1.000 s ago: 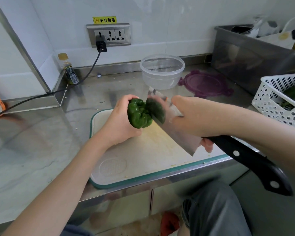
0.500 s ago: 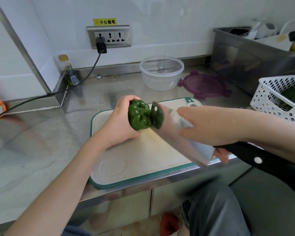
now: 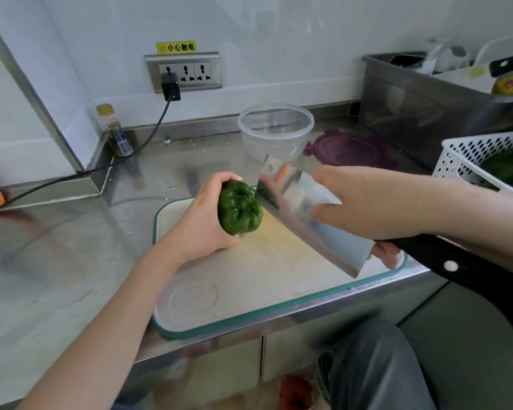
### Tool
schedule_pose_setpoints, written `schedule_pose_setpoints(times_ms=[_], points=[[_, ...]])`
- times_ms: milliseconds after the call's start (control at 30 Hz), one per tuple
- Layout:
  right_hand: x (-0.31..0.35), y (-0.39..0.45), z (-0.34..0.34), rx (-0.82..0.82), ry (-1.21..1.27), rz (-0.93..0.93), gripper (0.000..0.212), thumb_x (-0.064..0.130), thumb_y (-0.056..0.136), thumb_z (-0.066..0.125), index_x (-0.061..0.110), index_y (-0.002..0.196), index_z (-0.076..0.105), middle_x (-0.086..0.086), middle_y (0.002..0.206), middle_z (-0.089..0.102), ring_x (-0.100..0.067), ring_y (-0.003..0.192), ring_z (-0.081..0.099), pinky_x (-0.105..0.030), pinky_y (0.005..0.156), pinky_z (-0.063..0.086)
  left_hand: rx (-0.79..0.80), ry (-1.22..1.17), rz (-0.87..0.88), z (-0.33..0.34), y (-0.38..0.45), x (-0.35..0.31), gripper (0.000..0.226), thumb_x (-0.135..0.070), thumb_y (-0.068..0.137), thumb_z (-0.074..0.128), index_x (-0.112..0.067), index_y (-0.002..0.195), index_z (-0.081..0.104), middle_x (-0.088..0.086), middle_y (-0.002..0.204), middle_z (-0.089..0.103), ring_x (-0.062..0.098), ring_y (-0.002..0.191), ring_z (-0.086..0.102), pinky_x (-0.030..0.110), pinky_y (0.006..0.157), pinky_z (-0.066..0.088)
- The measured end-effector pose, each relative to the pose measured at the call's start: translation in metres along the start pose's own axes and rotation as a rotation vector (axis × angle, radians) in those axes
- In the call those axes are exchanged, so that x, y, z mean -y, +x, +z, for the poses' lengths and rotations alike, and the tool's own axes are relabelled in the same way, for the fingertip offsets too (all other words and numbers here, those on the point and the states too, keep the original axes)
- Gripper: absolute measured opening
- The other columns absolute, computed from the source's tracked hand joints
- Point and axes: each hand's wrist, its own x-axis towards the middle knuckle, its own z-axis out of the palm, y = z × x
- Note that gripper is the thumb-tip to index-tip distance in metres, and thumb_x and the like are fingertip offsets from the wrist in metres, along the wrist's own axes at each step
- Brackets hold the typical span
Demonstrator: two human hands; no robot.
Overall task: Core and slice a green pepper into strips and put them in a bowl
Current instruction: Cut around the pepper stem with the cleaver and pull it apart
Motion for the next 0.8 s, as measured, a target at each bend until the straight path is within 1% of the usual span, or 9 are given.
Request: schedule_pose_setpoints(times_ms=[67, 167, 233, 300, 333, 400, 567, 700, 800], points=[[0.005, 0.004, 0.007, -0.006, 0.034, -0.026, 0.027, 0.039, 0.092, 0.036, 0.033, 0.067, 0.027, 0.009, 0.068, 0.039, -0.01, 0.061, 0.041, -0.013, 0.058, 0.034, 0.007, -0.019, -0.012, -0.001, 0.0, 0.0, 0.081, -0.001, 0.06, 0.079, -0.029, 0.123, 0.037, -0.005, 0.122, 0.045, 0.006, 0.109, 0.047, 0.0, 0.084, 0.033], [0.008, 0.009, 0.009, -0.004, 0.001, -0.042, 0.042, 0.02, 0.097, 0.044, 0.034, 0.065, 0.019, 0.01, 0.067, 0.034, -0.005, 0.056, 0.034, -0.012, 0.052, 0.034, 0.004, -0.027, -0.02, 0.0, 0.001, -0.001, 0.08, -0.001, 0.06, 0.079, -0.028, 0.122, 0.037, -0.004, 0.122, 0.045, 0.008, 0.11, 0.047, 0.0, 0.084, 0.034], [0.009, 0.011, 0.008, 0.009, -0.006, -0.039, 0.04, 0.016, 0.097, 0.044, 0.034, 0.068, 0.023, 0.01, 0.067, 0.033, -0.004, 0.055, 0.032, -0.01, 0.05, 0.034, 0.008, -0.02, -0.02, 0.002, 0.001, -0.001, 0.079, -0.001, 0.061, 0.079, -0.029, 0.122, 0.036, -0.005, 0.123, 0.043, 0.008, 0.111, 0.045, 0.0, 0.085, 0.033], [0.008, 0.013, 0.01, 0.017, 0.037, -0.042, 0.024, 0.015, 0.098, 0.044, 0.038, 0.09, 0.038, 0.01, 0.067, 0.033, -0.004, 0.055, 0.033, -0.01, 0.05, 0.033, 0.001, -0.029, -0.033, 0.003, 0.002, -0.001, 0.079, -0.001, 0.061, 0.079, -0.029, 0.121, 0.036, -0.005, 0.123, 0.044, 0.008, 0.111, 0.046, 0.0, 0.085, 0.033], [0.007, 0.014, 0.012, 0.01, 0.056, -0.029, 0.02, 0.015, 0.097, 0.045, 0.029, 0.111, 0.047, 0.01, 0.067, 0.034, -0.004, 0.056, 0.033, -0.01, 0.05, 0.032, -0.004, -0.034, -0.038, 0.003, 0.002, -0.001, 0.079, -0.001, 0.061, 0.078, -0.029, 0.121, 0.036, -0.004, 0.123, 0.044, 0.009, 0.111, 0.046, 0.0, 0.085, 0.034], [0.009, 0.017, 0.017, -0.002, 0.076, 0.002, 0.03, 0.014, 0.096, 0.046, 0.012, 0.127, 0.045, 0.009, 0.068, 0.037, -0.005, 0.056, 0.035, -0.015, 0.05, 0.034, -0.004, -0.038, -0.044, 0.002, 0.001, 0.0, 0.079, -0.001, 0.061, 0.078, -0.029, 0.121, 0.036, -0.004, 0.123, 0.044, 0.009, 0.111, 0.046, 0.001, 0.085, 0.034], [0.01, 0.024, 0.029, 0.006, -0.036, 0.077, 0.015, 0.023, 0.097, 0.043, 0.009, 0.098, 0.037, -0.007, 0.086, 0.052, -0.024, 0.078, 0.051, -0.031, 0.065, 0.038, -0.002, -0.075, -0.098, 0.001, 0.002, 0.0, 0.08, -0.003, 0.06, 0.08, -0.029, 0.123, 0.036, -0.005, 0.123, 0.045, 0.006, 0.109, 0.048, 0.004, 0.081, 0.037], [0.006, 0.023, 0.022, 0.025, 0.017, 0.081, 0.022, 0.02, 0.099, 0.04, 0.015, 0.079, 0.032, 0.001, 0.072, 0.037, -0.018, 0.061, 0.043, -0.02, 0.045, 0.032, -0.016, -0.152, -0.157, -0.002, 0.003, 0.003, 0.08, -0.001, 0.059, 0.078, -0.032, 0.122, 0.04, -0.006, 0.122, 0.048, 0.007, 0.108, 0.051, 0.012, 0.082, 0.041], [0.006, 0.021, 0.015, 0.029, -0.028, 0.035, 0.035, 0.02, 0.1, 0.038, 0.025, 0.069, 0.024, 0.004, 0.07, 0.034, -0.011, 0.057, 0.037, -0.02, 0.044, 0.03, -0.019, -0.191, -0.195, -0.005, 0.002, 0.003, 0.079, 0.003, 0.059, 0.078, -0.033, 0.12, 0.043, -0.012, 0.115, 0.052, 0.001, 0.102, 0.054, 0.007, 0.075, 0.043]])
